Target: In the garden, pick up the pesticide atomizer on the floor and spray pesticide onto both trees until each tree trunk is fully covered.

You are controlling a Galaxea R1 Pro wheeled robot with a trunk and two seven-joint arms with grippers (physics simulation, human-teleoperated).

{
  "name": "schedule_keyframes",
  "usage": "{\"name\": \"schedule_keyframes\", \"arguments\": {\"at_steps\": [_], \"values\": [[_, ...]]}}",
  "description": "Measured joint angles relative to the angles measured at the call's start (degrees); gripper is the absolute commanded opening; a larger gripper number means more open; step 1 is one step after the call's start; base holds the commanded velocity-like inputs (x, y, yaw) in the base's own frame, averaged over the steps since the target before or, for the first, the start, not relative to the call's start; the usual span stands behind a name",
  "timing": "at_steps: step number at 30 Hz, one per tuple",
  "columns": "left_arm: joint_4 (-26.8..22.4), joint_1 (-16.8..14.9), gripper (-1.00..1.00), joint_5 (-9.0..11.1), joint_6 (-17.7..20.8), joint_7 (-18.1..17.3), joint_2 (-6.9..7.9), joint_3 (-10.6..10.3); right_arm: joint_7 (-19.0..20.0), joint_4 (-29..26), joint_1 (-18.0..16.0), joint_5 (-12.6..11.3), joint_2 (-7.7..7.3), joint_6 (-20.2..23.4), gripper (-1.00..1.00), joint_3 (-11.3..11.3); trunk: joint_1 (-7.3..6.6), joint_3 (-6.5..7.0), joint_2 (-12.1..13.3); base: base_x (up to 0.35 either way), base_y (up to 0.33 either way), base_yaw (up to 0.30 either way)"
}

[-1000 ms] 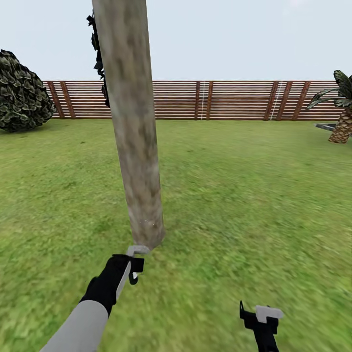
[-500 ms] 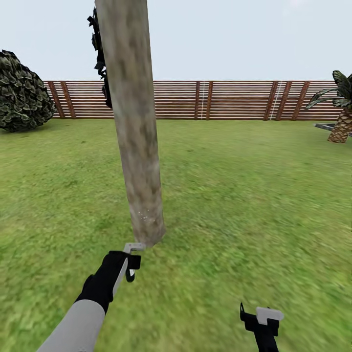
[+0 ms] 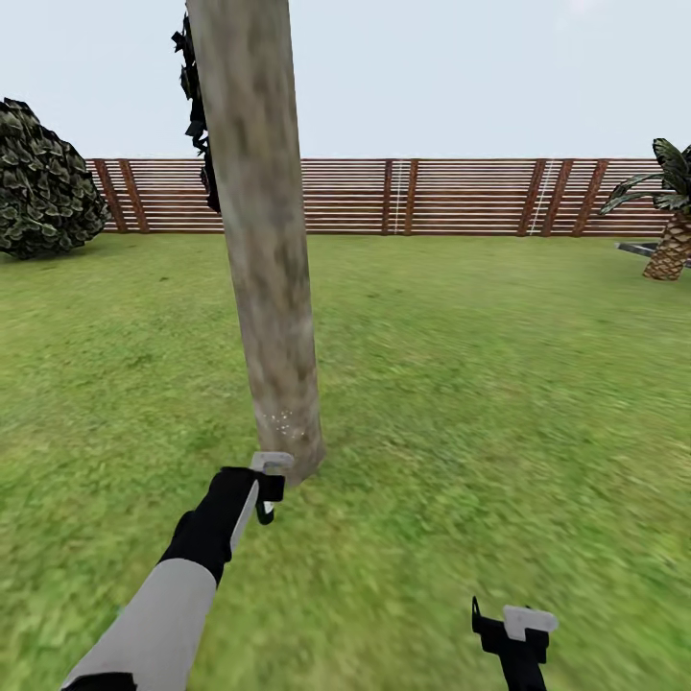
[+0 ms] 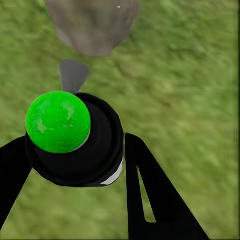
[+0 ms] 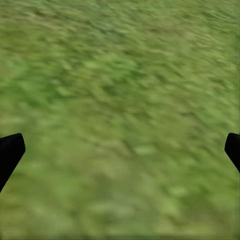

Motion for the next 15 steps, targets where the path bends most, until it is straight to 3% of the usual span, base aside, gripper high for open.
{"name": "schedule_keyframes", "arguments": {"at_steps": [3,7,8,10,13,15], "values": [[-0.3,-0.1,-1.0,-0.3,0.1,-0.1,0.53,0.2,0.0,0.0,0.0,0.0,0.0,0.0,1.0,0.0,0.0,0.0,0.0,0.0,0.0,0.0],[-0.7,-0.5,-1.0,-0.5,0.1,-0.4,5.0,0.6,0.0,0.0,0.0,0.0,0.0,0.0,1.0,0.0,0.0,0.0,0.0,0.0,0.0,0.0],[-0.7,-0.5,-1.0,-0.1,0.1,-0.6,5.2,0.6,0.0,0.0,0.0,0.0,0.0,0.0,1.0,0.0,0.0,0.0,0.0,0.0,0.0,0.0],[-0.7,-0.5,-1.0,0.1,0.1,-0.7,5.03,0.4,0.0,0.0,0.0,0.0,0.0,0.0,1.0,0.0,0.0,0.0,0.0,0.0,0.0,0.0],[-0.8,-0.4,-1.0,0.5,0.1,-0.7,1.65,0.1,0.0,0.0,0.0,0.0,0.0,0.0,1.0,0.0,0.0,0.0,0.0,0.0,0.0,0.0],[-0.8,-0.5,-1.0,0.0,0.1,-0.7,0.85,0.0,0.0,0.0,0.0,0.0,0.0,0.0,1.0,0.0,0.0,0.0,0.0,0.0,0.0,0.0]]}}
